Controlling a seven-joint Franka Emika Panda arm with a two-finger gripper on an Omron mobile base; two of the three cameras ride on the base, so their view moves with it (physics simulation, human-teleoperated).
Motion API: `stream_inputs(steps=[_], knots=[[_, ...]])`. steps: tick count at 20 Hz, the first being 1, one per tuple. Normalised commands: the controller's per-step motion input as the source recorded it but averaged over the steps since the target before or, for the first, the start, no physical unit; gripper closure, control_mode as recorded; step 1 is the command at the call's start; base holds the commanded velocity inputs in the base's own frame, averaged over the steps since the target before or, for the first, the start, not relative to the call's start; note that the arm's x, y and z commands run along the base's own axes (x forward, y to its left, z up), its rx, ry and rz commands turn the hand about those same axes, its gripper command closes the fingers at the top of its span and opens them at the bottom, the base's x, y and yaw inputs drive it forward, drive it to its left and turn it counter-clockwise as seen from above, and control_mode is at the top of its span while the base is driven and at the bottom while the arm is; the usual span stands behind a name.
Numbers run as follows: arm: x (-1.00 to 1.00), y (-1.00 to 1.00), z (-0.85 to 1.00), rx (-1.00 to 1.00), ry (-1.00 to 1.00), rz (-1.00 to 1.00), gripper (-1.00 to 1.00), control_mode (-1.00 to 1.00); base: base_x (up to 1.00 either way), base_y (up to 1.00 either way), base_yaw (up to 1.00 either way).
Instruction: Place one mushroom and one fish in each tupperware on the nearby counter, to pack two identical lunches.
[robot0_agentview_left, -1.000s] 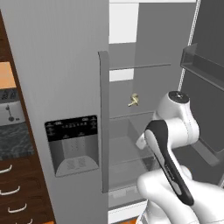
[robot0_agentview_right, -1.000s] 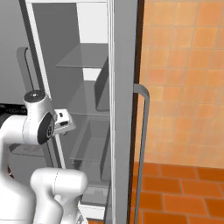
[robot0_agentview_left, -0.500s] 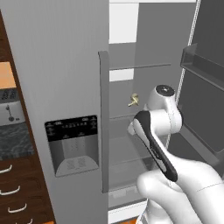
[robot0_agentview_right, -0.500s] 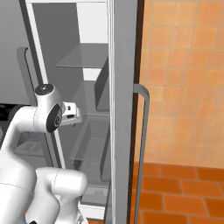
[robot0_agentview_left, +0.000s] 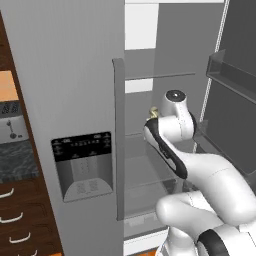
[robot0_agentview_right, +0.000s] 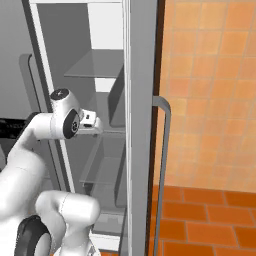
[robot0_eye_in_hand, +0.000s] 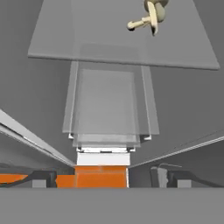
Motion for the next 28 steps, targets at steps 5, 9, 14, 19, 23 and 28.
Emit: stream_inputs(steps=[5, 9, 14, 19, 23, 28], knots=[[0.59, -0.35, -0.01, 0.00, 0.00, -0.20, -1.00, -1.00, 0.00, 0.00, 0.00], [0.58, -0.31, 0.00, 0.00, 0.00, -0.19, -1.00, -1.00, 0.00, 0.00, 0.00], [0.53, -0.18, -0.08, 0.00, 0.00, -0.08, -1.00, -1.00, 0.00, 0.00, 0.00], [0.33, -0.01, -0.20, 0.00, -0.06, 0.00, -1.00, -1.00, 0.00, 0.00, 0.00], [0.30, -0.03, -0.28, 0.00, -0.09, -0.02, -1.00, -1.00, 0.00, 0.00, 0.00], [0.40, -0.16, 0.00, 0.03, -0.10, -0.08, -1.00, -1.00, 0.00, 0.00, 0.00]])
